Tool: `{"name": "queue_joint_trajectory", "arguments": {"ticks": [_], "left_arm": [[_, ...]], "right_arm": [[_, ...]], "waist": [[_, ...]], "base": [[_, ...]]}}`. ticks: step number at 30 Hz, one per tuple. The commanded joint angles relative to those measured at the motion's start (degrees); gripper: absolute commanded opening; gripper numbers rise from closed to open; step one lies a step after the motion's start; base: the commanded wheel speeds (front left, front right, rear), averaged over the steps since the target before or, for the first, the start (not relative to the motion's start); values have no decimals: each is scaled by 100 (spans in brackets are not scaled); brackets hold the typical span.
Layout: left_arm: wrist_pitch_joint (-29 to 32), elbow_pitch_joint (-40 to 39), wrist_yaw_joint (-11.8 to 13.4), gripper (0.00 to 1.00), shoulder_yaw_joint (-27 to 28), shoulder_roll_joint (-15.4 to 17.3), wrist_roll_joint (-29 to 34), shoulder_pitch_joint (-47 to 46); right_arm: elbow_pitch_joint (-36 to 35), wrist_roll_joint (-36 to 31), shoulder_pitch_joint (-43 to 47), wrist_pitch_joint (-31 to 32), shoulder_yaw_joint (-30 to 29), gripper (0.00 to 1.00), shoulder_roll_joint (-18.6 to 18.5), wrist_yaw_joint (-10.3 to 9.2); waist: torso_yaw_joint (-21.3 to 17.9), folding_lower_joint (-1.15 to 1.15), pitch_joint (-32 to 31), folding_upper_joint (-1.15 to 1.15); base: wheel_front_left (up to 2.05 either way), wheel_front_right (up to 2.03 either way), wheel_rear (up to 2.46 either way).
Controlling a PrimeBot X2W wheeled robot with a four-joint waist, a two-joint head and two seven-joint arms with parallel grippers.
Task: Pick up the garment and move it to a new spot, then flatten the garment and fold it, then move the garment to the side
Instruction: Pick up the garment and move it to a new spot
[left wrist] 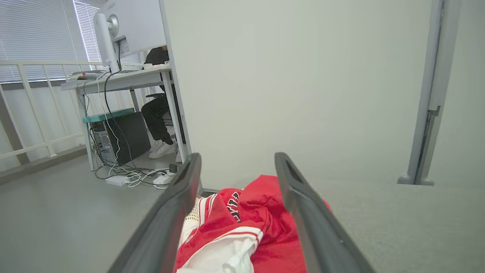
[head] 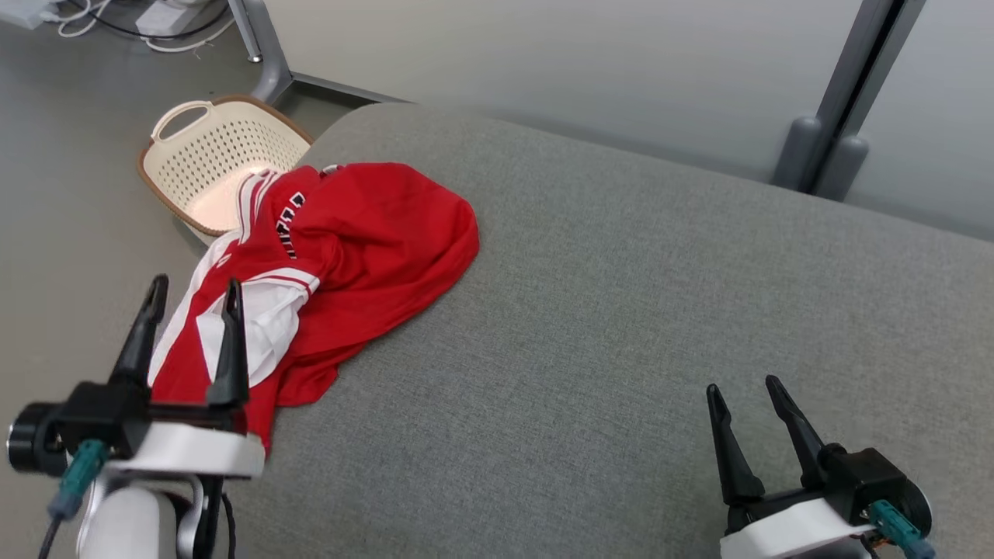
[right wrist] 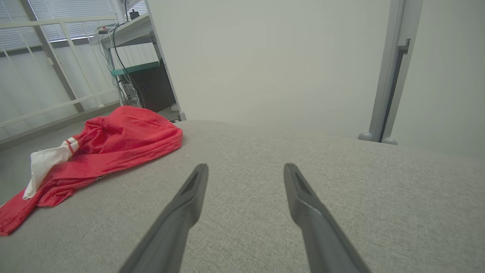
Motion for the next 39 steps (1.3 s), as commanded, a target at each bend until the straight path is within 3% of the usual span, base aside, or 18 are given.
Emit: {"name": "queue_joint_trajectory", "arguments": {"ticks": [1,8,16,22,30,31,34,39], "left_arm": [[-1,121,-42,100,-44,63,-40,-318],[2,1644,-36,100,-397,541,-712,-2022],[1056,3555,-38,100,-1159,1187,-1765,-3658],[2073,4491,-38,100,-1666,1446,-2384,-4181],[2313,5023,-39,100,-2023,1464,-2960,-4225],[2268,5053,-39,94,-2067,1480,-3039,-4210],[2092,5108,-39,0,-2182,1473,-3286,-4178],[1518,4977,-38,0,-2479,1531,-3591,-4120]], "right_arm": [[1,-93,-126,-8,-28,100,-17,0],[30,-421,-475,-8,-40,100,-19,0],[6,-808,-669,-8,-235,100,-17,0],[-66,-791,-748,-7,-291,100,-18,-1],[-32,-820,-809,-2,-301,100,-43,-6],[-35,-821,-826,-2,-301,100,-45,-6],[-51,-824,-891,-1,-336,100,-64,-6],[-20,-820,-951,-1,-320,100,-61,-6]], "waist": [[-44,0,376,0],[-276,0,1035,0],[-624,0,1534,0],[-854,0,1775,0],[-969,0,1924,0],[-978,0,1942,0],[-974,0,1981,0],[-959,0,1920,0]], "base": [[0,0,0],[0,0,0],[0,0,0],[0,0,0],[0,0,0],[0,0,0],[0,0,0],[0,0,0]]}}
